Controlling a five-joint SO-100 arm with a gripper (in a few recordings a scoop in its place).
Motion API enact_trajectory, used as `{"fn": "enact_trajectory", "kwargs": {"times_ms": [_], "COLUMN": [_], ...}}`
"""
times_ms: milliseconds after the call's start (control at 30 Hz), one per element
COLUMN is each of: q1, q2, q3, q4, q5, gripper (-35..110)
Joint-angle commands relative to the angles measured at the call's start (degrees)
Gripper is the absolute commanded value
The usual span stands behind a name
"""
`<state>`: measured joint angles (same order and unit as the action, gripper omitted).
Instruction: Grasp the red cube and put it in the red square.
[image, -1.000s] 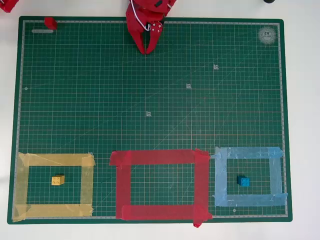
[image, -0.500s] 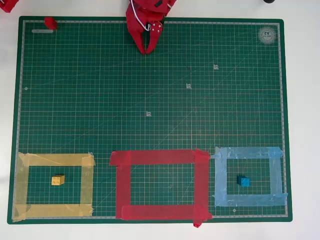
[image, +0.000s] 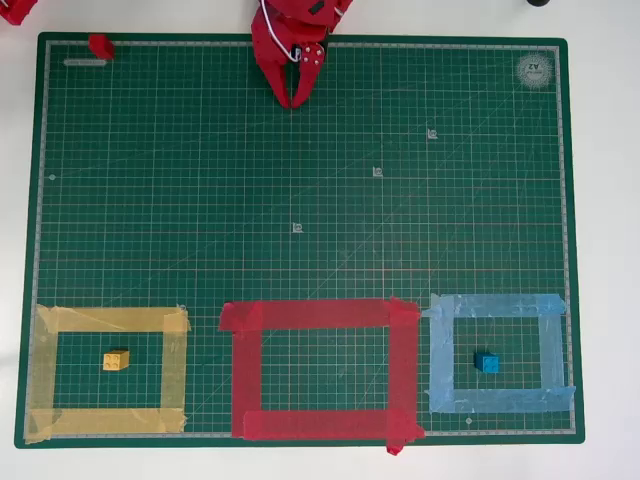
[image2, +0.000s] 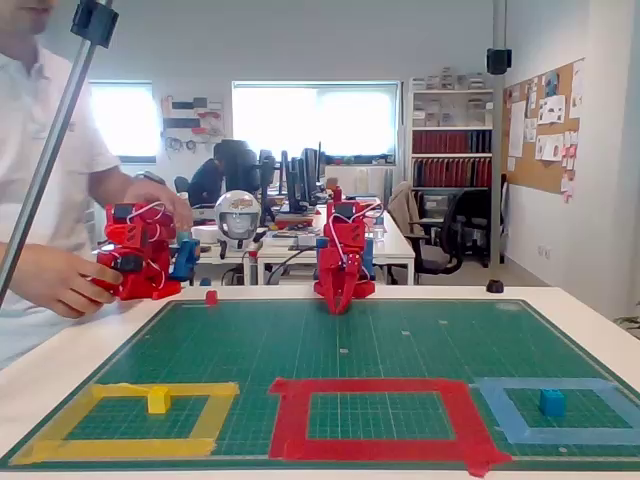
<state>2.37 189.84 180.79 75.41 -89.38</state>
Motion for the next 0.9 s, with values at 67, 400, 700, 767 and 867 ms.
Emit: {"fn": "enact_trajectory", "kwargs": {"times_ms": [67,400,700,767,867], "q1": [0.79,0.35,16.61,26.37,43.15], "q2": [2.11,-4.04,-50.71,-55.72,-60.82], "q3": [0.26,-10.90,-86.31,-93.43,-95.71], "q4": [0.79,0.35,25.22,25.22,24.35], "q5": [-1.05,-1.05,0.79,0.97,0.35], "gripper": [0,0,0,0,0]}}
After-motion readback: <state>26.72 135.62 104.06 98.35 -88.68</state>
